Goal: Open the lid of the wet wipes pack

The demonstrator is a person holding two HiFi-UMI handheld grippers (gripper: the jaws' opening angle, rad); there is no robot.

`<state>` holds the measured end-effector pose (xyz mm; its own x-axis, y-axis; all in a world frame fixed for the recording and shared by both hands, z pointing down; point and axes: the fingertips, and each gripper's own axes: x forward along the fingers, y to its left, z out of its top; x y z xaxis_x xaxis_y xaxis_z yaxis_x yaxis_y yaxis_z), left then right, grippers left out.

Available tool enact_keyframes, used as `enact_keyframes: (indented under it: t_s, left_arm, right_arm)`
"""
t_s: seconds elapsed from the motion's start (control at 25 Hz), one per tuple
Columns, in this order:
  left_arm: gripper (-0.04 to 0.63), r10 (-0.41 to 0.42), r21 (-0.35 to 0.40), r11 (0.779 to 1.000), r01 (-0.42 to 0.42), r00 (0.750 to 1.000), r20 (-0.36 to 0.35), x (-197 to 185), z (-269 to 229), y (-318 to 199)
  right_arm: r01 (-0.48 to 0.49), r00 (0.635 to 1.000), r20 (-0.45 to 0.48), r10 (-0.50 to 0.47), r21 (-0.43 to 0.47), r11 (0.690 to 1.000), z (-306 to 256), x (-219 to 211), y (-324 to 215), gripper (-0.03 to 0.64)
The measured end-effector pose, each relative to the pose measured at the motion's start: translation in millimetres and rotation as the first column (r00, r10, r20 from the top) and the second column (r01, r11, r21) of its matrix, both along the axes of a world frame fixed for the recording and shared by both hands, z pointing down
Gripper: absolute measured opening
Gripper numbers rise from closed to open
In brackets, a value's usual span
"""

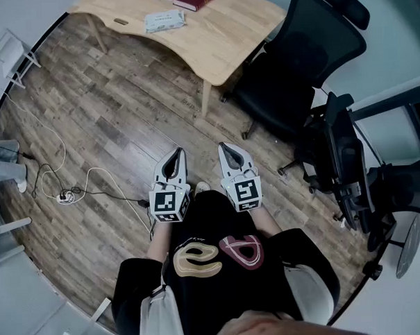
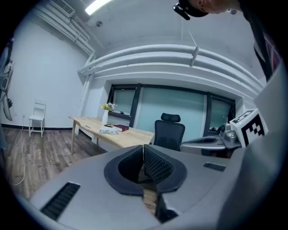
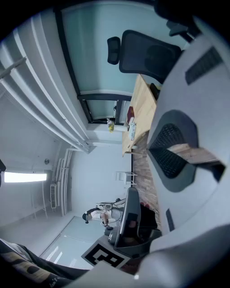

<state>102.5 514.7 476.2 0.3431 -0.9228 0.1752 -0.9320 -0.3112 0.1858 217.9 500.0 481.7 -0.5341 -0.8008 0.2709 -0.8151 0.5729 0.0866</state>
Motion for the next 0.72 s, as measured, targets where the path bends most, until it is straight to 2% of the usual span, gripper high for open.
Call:
enact_keyframes:
  t_s: [0.36,0.56,0.72]
  left_arm:
    - [0.017,0.007,-0.004,1.0,-0.007,1.0,0.003,6,4,2]
    - [0.018,-0.002,-0.02,1.0,0.002,1.0,-0.007,-1,8,-9]
    - [0.018,0.001,-0.029,1.0,-0.001,1.0,-0.008,-9,14,-30]
  right_arm:
    - [-0.011,1.0,0.002,0.011,0.004,1.0,4,6,-1,0.009]
    - [-0.02,0.996,0.085,0.019,0.001,1.0,0,5,-12,0.011]
    - [-0.047,0.994,0.103,0.048,-0.008,0.999,1,7,-32,0.012]
